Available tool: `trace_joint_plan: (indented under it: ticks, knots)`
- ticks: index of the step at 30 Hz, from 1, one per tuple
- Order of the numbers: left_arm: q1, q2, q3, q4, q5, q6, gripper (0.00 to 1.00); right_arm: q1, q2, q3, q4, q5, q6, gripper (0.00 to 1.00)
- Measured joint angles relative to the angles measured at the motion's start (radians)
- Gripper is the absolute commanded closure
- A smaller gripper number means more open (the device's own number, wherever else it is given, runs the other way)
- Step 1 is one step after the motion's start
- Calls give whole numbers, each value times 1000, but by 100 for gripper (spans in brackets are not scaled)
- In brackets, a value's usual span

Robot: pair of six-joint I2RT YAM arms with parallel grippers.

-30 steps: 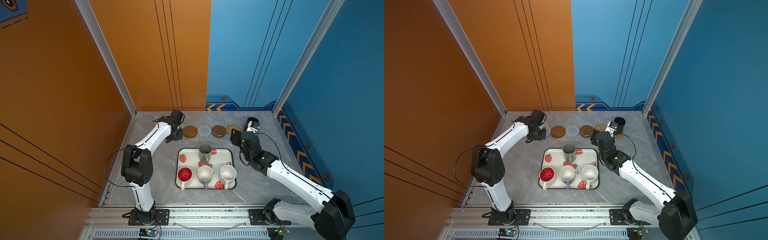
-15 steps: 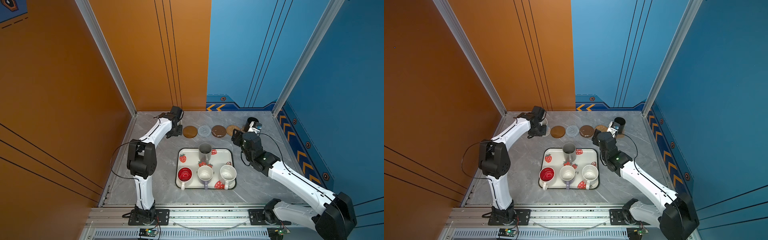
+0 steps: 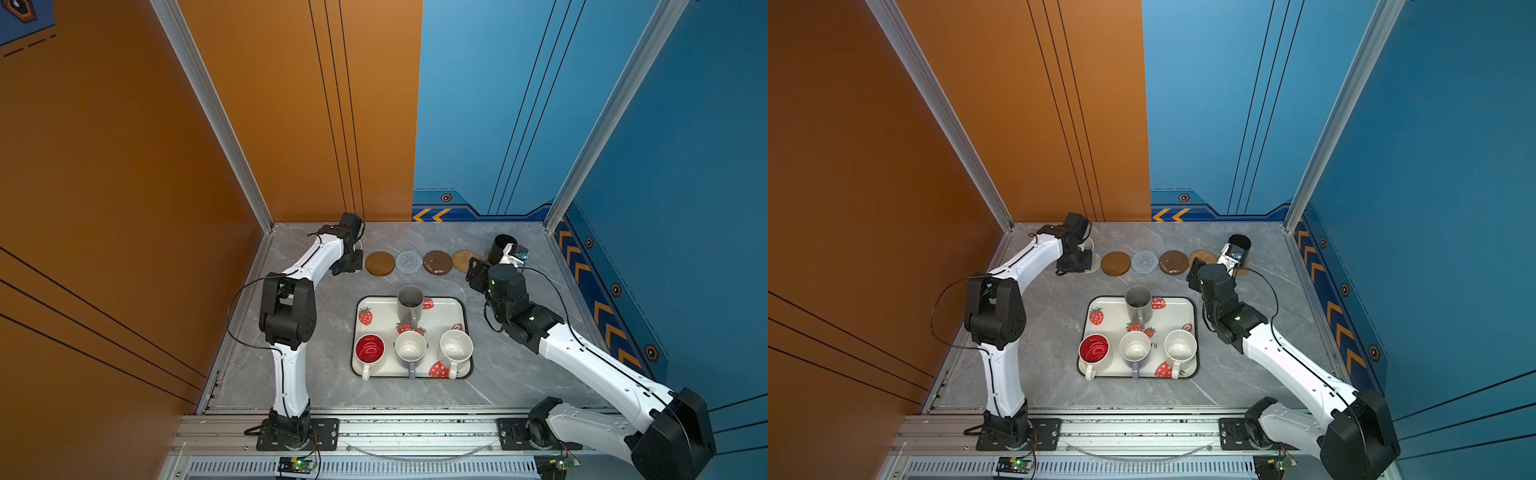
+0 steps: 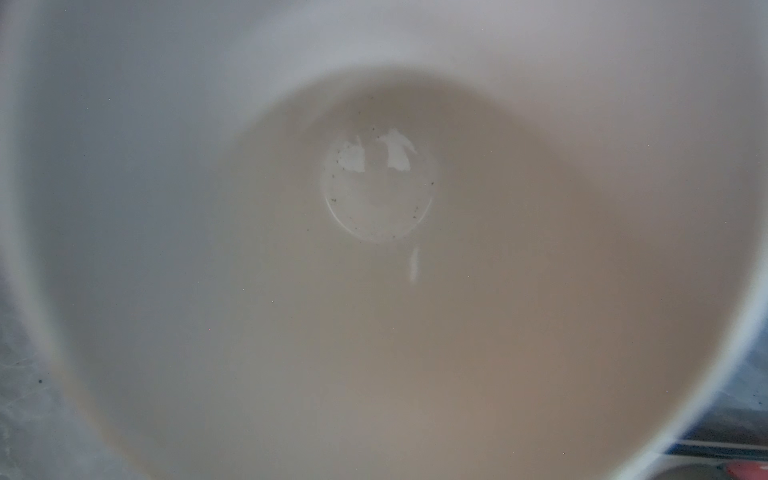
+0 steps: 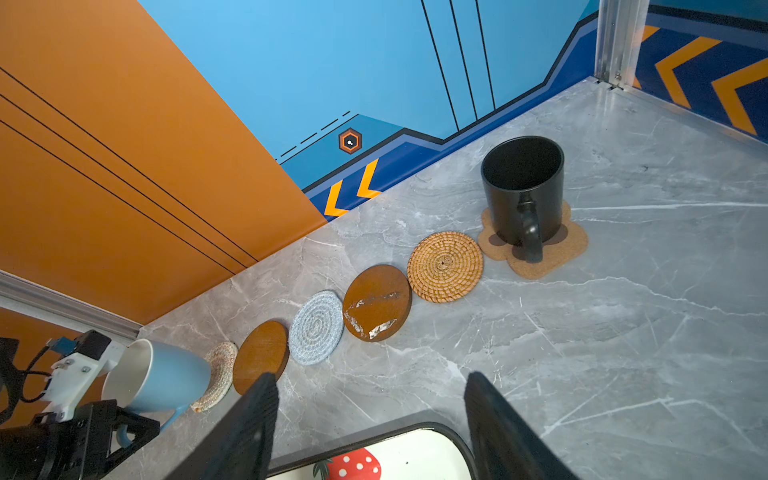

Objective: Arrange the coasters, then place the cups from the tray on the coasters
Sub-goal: 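Lower the blue-handled white mug onto the multicolour woven coaster with the left gripper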

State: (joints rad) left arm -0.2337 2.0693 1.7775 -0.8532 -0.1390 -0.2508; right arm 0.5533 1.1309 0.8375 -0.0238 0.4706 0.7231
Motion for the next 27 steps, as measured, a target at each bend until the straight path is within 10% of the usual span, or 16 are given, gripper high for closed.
trace_joint_plan:
  ticks: [27]
  knots:
    - [13,40,17,27,12,-11,100,-26,-31,-15,-2,-6,8,30]
